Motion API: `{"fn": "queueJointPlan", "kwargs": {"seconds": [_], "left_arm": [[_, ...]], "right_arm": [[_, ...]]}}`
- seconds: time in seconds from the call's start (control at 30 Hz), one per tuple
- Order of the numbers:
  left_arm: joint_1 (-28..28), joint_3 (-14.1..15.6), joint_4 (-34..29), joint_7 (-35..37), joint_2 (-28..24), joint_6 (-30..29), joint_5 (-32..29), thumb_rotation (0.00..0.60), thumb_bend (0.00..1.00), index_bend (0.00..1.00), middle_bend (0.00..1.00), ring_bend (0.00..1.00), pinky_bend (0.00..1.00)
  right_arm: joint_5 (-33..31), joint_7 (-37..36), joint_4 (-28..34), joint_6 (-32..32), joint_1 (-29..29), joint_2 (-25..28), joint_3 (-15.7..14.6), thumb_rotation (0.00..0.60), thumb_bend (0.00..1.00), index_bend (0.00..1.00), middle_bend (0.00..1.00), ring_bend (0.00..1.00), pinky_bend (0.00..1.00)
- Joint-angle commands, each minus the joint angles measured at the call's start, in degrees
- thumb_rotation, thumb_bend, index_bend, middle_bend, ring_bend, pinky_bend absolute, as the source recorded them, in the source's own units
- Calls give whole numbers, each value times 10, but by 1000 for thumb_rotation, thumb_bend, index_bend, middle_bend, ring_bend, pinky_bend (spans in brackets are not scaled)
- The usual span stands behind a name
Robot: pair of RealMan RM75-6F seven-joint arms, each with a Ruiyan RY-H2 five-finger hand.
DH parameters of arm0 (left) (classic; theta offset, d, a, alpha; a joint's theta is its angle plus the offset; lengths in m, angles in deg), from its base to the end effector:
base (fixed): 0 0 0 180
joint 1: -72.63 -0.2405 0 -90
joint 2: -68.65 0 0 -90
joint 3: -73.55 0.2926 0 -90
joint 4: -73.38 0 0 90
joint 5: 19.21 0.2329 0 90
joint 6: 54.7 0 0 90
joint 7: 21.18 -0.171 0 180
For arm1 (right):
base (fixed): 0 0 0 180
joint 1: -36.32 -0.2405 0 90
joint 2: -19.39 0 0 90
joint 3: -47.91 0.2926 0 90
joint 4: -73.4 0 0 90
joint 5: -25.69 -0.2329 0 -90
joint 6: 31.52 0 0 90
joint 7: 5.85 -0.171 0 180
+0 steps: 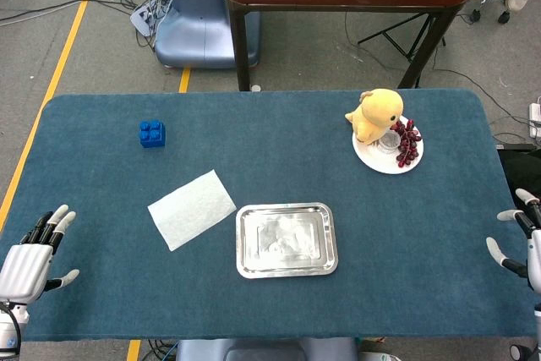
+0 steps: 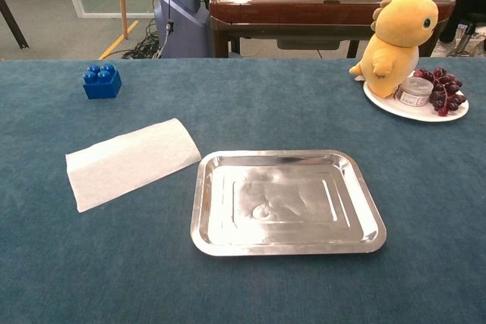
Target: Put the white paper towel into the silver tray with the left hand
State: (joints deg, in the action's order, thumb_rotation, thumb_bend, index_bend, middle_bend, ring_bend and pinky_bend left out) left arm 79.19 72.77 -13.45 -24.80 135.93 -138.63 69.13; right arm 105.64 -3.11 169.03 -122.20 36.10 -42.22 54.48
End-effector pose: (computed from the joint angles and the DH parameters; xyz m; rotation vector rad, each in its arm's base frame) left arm -0.3607 0.2160 0.1320 -1.4967 -0.8252 -0.8346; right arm -0.3636 -0.1953 0.1966 1.1764 -0.8442 0.8635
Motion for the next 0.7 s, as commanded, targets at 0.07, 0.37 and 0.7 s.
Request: {"fn": "queueJointPlan", "kwargs": {"seconds": [0.07,0.37,0.7], "left_arm": [[2,3,7,9,2,-1,9,600,58,110,41,5,238],[8,10,27,25,17,-15,45,600,58,131,42,5,257],[21,16,76,34,56,-30,86,600,59,157,42,2,258]], "right_arm": [[-6,3,0,4,0,1,2,600,255,410,179,120,66],[-2,1,2,6,2,1,1,600,255,410,188,120,66],[-2,-18,2,4,7,9,4,600,255,410,201,120,66]]}}
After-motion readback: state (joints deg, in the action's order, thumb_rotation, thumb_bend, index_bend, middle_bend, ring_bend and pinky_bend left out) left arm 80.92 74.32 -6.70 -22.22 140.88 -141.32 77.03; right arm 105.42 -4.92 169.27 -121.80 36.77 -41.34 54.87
